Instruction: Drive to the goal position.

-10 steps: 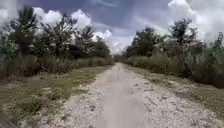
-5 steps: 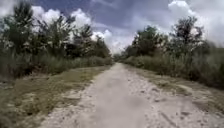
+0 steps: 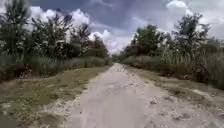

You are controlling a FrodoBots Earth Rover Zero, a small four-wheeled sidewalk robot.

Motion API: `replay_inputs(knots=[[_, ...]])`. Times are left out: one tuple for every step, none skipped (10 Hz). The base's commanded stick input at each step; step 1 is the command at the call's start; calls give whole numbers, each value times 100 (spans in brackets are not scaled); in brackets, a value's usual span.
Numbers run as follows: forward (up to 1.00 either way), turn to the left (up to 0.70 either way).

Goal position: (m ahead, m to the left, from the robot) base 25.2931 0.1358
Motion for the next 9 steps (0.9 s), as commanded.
replay_inputs(knots=[[85, 0], [85, 0], [85, 0], [85, 0], [85, 0], [85, 0], [85, 0], [85, 0], [85, 0]])
